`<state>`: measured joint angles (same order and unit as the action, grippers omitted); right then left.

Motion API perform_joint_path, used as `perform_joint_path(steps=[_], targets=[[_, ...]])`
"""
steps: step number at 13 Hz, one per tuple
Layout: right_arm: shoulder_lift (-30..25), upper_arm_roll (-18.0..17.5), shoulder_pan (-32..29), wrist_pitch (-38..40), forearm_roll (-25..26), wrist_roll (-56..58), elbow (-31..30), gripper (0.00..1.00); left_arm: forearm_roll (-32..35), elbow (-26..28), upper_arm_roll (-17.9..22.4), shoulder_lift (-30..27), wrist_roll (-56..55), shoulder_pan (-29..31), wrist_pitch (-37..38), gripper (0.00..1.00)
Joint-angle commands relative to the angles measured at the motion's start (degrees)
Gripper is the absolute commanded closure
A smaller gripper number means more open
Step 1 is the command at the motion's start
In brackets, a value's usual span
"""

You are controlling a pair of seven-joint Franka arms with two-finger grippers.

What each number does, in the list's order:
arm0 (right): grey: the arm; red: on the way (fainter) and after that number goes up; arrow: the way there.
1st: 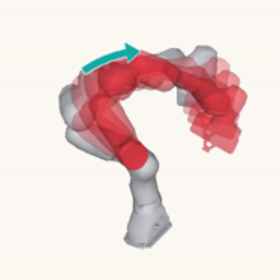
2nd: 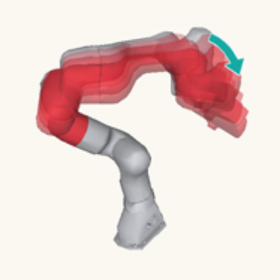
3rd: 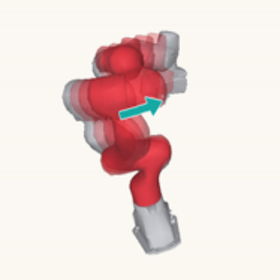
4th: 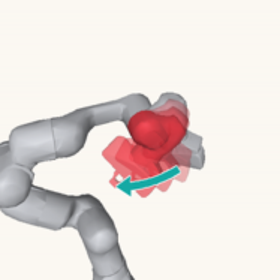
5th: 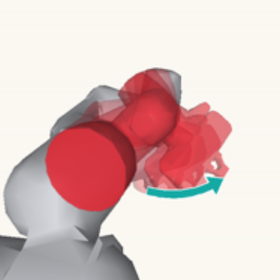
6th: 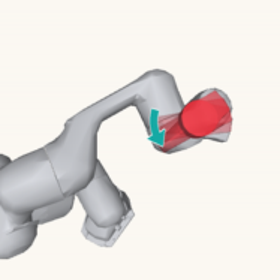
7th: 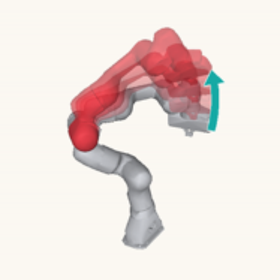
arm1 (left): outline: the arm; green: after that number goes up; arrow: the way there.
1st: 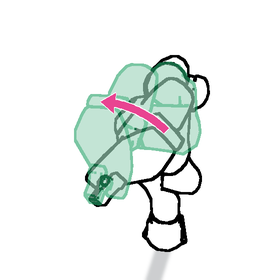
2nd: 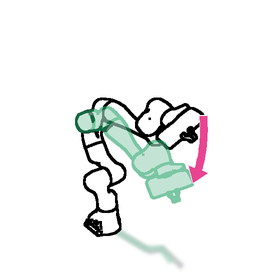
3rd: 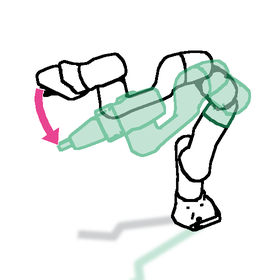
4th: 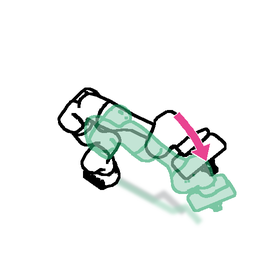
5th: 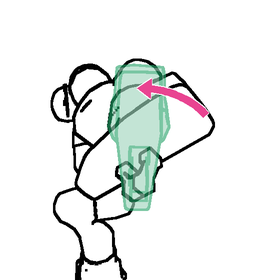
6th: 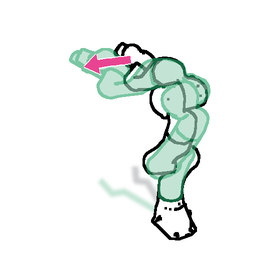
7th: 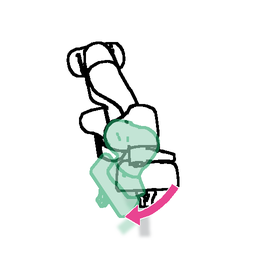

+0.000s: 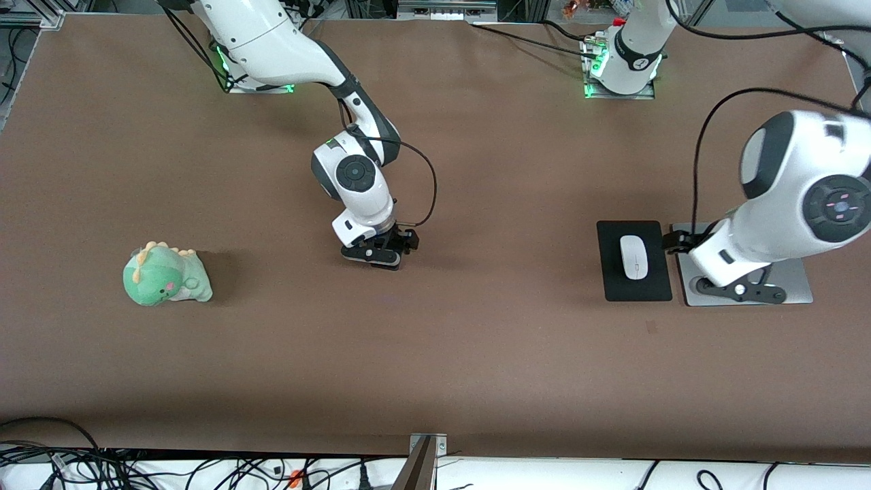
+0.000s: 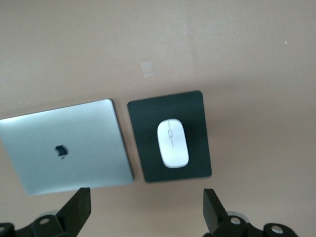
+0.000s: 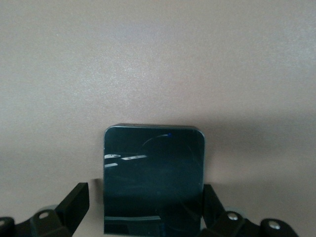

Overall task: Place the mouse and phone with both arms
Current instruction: 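Carry the phone toward the plush while the left gripper withdraws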

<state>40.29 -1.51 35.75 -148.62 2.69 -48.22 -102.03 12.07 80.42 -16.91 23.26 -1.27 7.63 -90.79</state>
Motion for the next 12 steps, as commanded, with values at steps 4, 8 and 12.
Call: perform_joint_path(steps=[4, 8, 12], targets=[[0.32, 0.54, -0.50, -0.01, 1.26, 0.49, 0.70, 0.39, -10.73, 1.63, 7.30, -12.32, 8.90, -1.65, 4.15, 0.00], [-4.15, 3.34, -1.91, 8.58, 1.17, 10.30, 1.14, 0.43, -10.57, 18.60, 12.94, -24.12, 8.22, -5.86, -8.15, 0.00], [-8.64, 7.66, -6.03, 15.37, 0.65, 29.28, -0.70, 0.43, -12.40, 20.30, 14.63, -25.55, 4.36, -6.59, -7.41, 0.00]])
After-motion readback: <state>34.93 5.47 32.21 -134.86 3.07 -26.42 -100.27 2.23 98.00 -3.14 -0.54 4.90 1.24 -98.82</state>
